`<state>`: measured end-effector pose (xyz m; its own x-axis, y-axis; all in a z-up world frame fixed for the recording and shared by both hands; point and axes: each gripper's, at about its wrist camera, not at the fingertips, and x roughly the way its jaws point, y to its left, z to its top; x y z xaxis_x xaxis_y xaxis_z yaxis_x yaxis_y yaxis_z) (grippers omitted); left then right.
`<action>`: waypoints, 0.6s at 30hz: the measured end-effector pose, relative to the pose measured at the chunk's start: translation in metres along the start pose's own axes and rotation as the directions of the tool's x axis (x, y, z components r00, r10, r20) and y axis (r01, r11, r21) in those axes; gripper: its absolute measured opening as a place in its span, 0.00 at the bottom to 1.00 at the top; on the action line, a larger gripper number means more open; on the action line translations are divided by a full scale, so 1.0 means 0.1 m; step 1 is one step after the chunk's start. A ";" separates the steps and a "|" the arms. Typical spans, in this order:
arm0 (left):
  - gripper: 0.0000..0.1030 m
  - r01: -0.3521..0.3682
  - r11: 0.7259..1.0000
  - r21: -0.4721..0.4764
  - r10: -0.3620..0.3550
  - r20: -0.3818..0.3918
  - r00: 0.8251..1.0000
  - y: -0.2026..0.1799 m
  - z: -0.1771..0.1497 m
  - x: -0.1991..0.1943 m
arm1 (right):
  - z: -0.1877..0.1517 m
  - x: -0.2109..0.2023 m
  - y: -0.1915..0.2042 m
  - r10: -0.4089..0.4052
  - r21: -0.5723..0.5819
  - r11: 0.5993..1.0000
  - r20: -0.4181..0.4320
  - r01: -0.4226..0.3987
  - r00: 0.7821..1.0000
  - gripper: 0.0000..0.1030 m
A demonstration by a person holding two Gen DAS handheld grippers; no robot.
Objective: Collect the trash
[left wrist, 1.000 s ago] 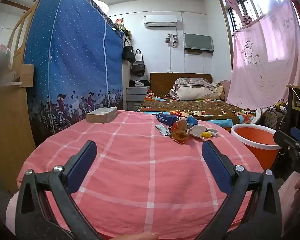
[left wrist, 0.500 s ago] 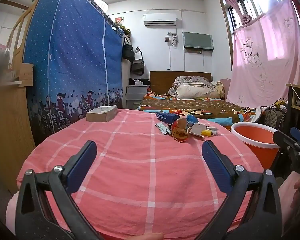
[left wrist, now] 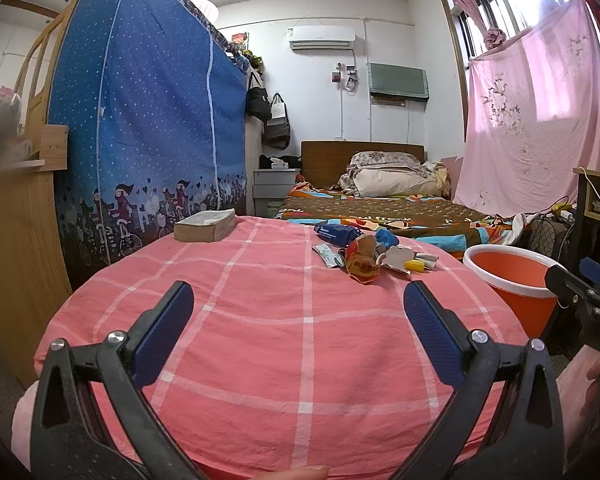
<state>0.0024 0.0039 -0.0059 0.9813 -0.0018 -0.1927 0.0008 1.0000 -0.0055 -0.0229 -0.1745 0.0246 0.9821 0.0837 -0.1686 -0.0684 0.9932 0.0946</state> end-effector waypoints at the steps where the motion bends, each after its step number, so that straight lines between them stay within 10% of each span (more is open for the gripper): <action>1: 1.00 0.000 1.000 0.000 0.000 0.000 1.000 0.01 0.00 -0.01 | 0.00 0.00 0.00 0.001 0.000 1.000 0.000 -0.001 1.000 1.00; 18: 1.00 0.000 1.000 -0.001 0.000 -0.002 1.000 0.01 0.01 0.00 | 0.00 0.01 0.00 0.000 0.000 1.000 -0.003 0.000 1.000 1.00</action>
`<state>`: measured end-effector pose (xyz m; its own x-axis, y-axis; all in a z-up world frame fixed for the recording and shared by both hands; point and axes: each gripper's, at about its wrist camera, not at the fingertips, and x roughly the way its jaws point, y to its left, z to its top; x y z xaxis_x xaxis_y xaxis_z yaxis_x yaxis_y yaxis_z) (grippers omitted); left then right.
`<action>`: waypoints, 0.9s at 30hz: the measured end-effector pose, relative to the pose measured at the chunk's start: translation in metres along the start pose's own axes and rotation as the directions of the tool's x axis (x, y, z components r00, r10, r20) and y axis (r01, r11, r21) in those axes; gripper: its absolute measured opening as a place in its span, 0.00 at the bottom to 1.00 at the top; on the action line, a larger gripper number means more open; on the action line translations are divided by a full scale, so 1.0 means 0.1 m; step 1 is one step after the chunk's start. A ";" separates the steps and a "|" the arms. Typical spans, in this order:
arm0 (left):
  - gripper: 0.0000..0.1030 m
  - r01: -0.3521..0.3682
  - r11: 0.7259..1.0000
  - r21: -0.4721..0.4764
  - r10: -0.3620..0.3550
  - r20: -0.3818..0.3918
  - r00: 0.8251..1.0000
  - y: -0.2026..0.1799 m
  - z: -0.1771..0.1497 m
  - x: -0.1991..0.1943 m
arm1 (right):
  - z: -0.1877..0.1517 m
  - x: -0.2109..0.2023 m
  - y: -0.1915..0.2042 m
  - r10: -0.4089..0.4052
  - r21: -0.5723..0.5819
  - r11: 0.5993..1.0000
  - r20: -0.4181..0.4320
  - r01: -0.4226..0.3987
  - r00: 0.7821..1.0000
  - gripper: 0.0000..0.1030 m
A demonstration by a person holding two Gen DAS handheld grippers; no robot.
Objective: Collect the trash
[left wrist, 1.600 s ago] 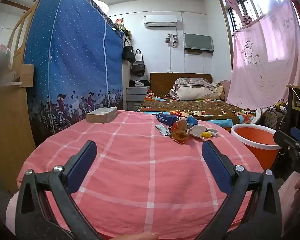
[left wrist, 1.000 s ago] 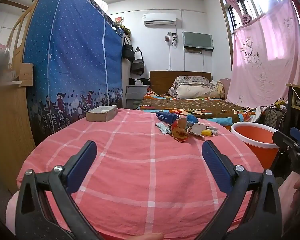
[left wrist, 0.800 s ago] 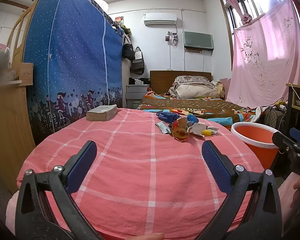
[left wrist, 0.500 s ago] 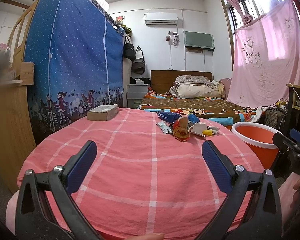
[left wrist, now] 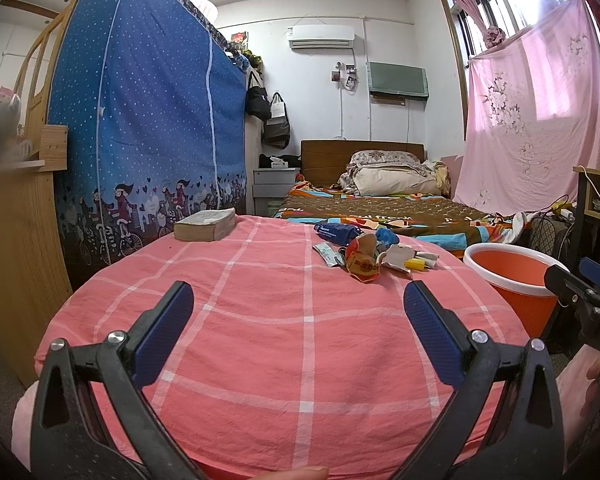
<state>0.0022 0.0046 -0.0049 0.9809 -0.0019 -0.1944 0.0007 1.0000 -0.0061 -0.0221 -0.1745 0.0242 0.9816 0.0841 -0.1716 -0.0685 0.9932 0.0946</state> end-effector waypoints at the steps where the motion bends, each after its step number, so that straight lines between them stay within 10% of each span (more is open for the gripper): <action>1: 1.00 0.000 1.000 0.000 0.000 0.000 1.000 0.00 0.00 0.00 | 0.00 0.00 0.00 0.000 0.001 1.000 0.000 0.000 1.000 1.00; 27: 1.00 0.000 1.000 0.002 0.000 -0.002 1.000 0.00 0.00 0.00 | 0.00 0.00 -0.01 0.001 0.004 1.000 -0.006 -0.001 1.000 1.00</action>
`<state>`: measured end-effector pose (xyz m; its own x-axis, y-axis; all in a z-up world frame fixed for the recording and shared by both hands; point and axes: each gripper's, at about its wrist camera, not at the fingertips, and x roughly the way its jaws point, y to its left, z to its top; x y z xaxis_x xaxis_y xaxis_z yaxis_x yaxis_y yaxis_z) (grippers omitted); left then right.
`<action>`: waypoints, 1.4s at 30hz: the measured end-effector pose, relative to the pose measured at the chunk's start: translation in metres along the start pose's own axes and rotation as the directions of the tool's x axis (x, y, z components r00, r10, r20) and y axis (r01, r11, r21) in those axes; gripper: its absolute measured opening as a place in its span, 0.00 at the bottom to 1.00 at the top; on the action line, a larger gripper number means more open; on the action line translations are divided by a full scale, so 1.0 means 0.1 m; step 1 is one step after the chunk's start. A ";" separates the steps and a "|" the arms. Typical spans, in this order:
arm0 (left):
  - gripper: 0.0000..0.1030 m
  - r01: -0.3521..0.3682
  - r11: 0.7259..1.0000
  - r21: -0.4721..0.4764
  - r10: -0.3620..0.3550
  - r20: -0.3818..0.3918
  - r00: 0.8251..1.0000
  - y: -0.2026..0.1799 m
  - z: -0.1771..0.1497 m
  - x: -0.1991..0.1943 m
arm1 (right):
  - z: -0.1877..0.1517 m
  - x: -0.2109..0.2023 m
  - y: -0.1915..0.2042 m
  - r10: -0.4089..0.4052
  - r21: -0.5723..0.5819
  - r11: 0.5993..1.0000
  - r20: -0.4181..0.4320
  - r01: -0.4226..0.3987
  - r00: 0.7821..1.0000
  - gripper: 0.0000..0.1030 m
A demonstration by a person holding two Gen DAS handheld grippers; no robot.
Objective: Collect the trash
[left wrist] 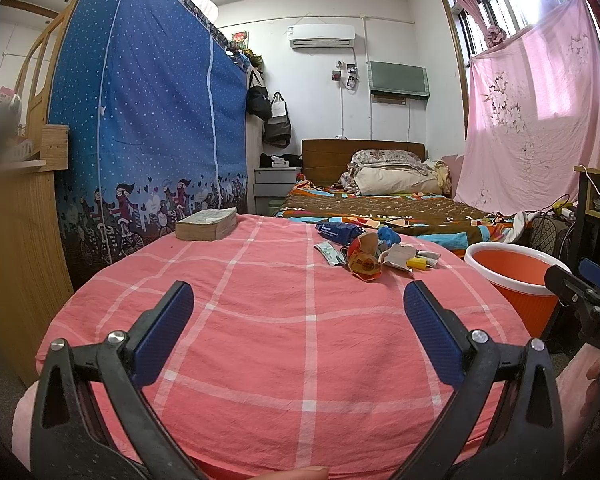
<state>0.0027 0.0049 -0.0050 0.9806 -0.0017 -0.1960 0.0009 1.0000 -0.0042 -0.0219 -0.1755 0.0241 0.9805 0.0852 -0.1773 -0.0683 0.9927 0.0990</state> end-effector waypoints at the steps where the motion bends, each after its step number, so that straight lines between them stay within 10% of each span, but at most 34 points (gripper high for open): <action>1: 1.00 0.000 1.000 -0.001 0.000 0.000 1.000 0.00 0.00 0.00 | 0.00 0.00 0.00 0.000 0.001 1.000 0.000 0.000 1.000 1.00; 42: 1.00 -0.061 0.998 -0.006 0.061 -0.021 0.998 0.20 0.02 0.12 | -0.02 -0.05 0.07 -0.061 -0.027 0.998 0.058 0.063 0.996 1.00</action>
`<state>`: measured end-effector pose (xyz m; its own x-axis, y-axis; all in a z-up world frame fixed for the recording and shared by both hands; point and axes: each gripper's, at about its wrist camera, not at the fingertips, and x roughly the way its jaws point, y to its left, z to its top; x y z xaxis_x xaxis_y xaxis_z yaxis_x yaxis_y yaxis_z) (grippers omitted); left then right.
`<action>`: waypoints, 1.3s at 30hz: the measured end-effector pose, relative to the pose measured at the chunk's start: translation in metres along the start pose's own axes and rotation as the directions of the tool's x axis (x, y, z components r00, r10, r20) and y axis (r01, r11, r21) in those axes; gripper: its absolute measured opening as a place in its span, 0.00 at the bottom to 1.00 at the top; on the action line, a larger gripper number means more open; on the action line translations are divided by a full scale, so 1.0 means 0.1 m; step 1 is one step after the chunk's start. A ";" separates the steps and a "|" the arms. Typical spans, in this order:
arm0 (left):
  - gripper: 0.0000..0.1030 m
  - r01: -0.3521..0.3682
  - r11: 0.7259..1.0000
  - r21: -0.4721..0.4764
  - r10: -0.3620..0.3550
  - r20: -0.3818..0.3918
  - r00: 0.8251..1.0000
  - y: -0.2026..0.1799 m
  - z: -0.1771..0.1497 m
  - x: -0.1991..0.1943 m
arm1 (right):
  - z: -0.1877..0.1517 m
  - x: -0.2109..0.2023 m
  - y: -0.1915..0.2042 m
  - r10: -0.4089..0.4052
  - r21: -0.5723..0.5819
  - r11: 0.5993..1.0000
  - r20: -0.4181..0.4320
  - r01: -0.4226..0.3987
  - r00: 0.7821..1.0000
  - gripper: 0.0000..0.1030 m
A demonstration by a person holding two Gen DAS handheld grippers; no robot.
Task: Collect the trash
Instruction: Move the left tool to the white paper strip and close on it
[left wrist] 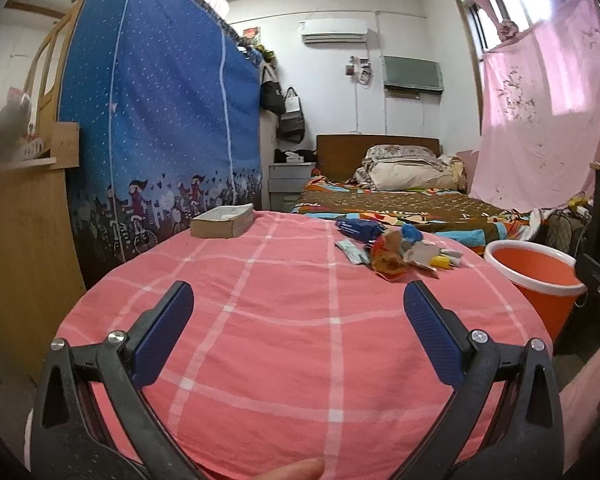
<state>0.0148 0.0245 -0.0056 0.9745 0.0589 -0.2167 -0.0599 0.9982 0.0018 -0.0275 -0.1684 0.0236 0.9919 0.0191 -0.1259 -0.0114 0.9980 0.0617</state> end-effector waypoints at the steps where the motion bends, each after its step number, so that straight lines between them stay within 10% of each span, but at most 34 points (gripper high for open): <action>1: 1.00 -0.007 1.000 -0.005 0.007 0.001 1.000 0.02 0.02 0.03 | 0.02 -0.01 0.01 -0.008 -0.006 1.000 0.014 0.008 1.000 1.00; 15: 1.00 -0.011 0.999 -0.037 0.012 0.044 0.999 -0.09 0.49 0.68 | 0.63 0.53 0.01 0.071 -0.109 0.993 0.183 -0.052 0.980 1.00; 23: 1.00 -0.019 1.000 -0.022 0.020 0.066 0.998 -0.18 0.67 1.11 | 0.79 1.23 0.03 0.145 -0.117 0.985 0.133 -0.130 0.980 1.00; 30: 1.00 0.021 1.000 0.013 -0.020 -0.096 0.995 -0.35 0.68 1.60 | 0.74 1.61 0.07 0.189 -0.144 0.973 0.045 -0.181 0.981 1.00; 39: 1.00 0.076 0.997 0.029 -0.060 -0.369 0.928 -0.51 0.54 2.10 | 0.56 2.08 -0.05 0.197 -0.093 0.970 -0.248 -0.226 0.949 1.00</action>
<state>0.2340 -0.0137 0.0012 0.8277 -0.0089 -0.5612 0.0204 0.9997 0.0141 0.1858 -0.1729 0.0521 0.9072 0.2298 -0.3523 -0.2469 0.9690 -0.0037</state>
